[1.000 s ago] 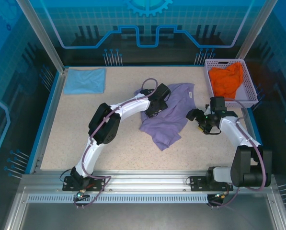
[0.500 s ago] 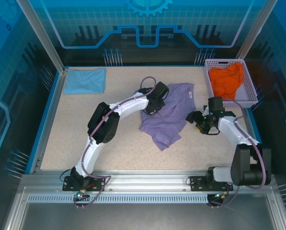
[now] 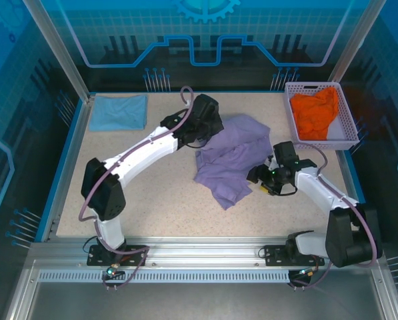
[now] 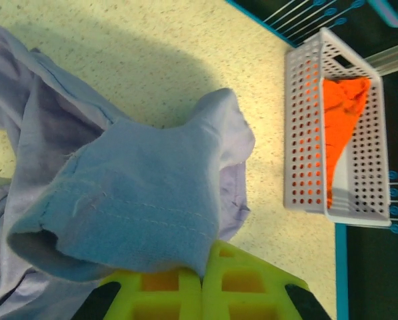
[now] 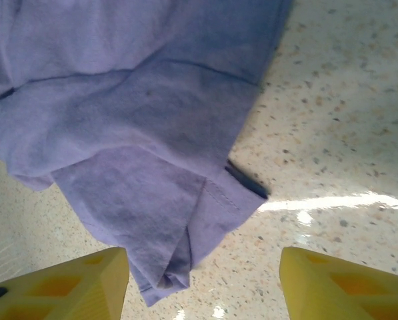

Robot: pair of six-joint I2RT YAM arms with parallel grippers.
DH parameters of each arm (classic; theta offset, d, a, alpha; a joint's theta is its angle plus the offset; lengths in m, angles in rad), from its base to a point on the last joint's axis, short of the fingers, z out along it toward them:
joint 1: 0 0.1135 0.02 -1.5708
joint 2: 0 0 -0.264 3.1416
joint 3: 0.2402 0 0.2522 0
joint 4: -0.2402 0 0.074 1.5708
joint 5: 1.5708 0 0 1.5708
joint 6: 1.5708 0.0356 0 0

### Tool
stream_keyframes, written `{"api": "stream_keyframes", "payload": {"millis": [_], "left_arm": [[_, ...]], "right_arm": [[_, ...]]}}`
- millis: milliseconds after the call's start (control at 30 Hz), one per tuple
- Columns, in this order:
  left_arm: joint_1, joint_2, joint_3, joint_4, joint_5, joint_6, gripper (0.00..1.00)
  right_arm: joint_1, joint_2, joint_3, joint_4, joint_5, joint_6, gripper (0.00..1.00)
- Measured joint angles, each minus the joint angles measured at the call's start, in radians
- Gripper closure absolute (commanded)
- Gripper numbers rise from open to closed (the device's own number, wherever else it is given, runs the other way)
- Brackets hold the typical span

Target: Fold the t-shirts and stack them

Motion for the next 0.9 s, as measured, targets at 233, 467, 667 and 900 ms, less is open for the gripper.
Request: {"api": "stream_keyframes", "payload": {"millis": [233,467,667,900], "left_arm": [[0.058,-0.029,-0.027,0.018,0.072,0.076,1.00],[0.097,-0.003,0.036,0.018,0.130,0.121,1.00],[0.099,0.007,0.074,0.017,0.158,0.132,1.00],[0.099,0.010,0.087,0.017,0.176,0.142,1.00]], "right_arm": [[-0.001,0.139,0.021,0.017,0.013,0.004,0.37],[-0.001,0.303,0.087,0.060,0.005,0.004,0.43],[0.001,0.342,0.122,0.058,0.004,-0.003,0.48],[0.006,0.350,0.125,0.081,0.004,-0.011,0.55]]}}
